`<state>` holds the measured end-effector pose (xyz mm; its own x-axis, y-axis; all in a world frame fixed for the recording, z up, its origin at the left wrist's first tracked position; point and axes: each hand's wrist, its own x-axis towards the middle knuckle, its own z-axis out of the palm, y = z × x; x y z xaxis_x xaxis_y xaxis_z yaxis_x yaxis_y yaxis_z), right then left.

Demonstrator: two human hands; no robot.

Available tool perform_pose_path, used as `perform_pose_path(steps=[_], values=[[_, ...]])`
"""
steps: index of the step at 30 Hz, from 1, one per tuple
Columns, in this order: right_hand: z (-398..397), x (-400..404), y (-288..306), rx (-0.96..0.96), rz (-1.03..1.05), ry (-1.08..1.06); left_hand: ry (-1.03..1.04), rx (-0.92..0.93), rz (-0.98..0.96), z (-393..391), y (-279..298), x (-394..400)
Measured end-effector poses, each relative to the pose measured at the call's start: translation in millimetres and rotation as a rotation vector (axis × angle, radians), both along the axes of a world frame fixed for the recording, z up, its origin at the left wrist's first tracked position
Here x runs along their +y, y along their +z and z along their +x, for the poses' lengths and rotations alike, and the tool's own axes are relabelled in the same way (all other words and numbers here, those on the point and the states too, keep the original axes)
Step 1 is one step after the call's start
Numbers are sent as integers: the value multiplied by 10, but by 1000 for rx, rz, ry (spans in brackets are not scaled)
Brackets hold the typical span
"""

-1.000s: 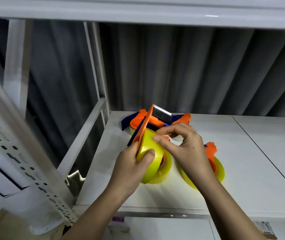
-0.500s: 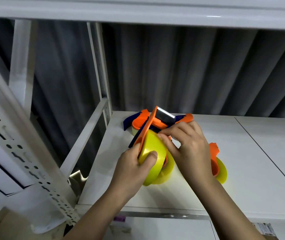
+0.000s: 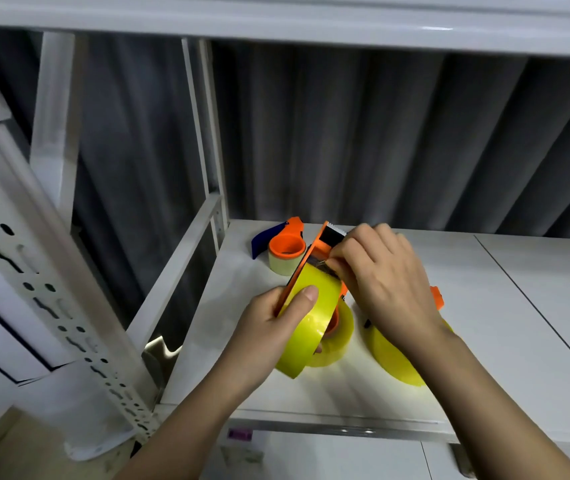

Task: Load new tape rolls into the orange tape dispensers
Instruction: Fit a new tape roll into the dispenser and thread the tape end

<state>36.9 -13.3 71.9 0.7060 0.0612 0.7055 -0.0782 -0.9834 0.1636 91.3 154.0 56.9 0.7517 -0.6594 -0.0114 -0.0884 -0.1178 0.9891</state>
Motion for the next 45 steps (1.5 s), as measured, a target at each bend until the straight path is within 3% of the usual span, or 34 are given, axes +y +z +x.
perform_pose_path(steps=[6,11,14,18,23,30,34,41,45], values=[[-5,-34,161,108,17,42,-145,163,37,52,123,81],[-16,11,149,262,353,217,-174,283,26,14,144,44],[-21,-61,137,377,507,261,-107,233,16,-33,109,-16],[-57,-121,139,376,472,292,-100,234,0,-39,61,-33],[-48,-112,99,428,548,402,-110,264,0,-29,55,-30],[-20,-154,55,523,662,386,-95,252,-6,4,26,-46],[-53,-95,104,485,822,408,-56,243,8,26,10,-61],[-28,141,-104,131,915,332,36,227,-7,42,-67,-98],[-19,223,-215,60,1046,311,57,217,-10,41,-77,-102]])
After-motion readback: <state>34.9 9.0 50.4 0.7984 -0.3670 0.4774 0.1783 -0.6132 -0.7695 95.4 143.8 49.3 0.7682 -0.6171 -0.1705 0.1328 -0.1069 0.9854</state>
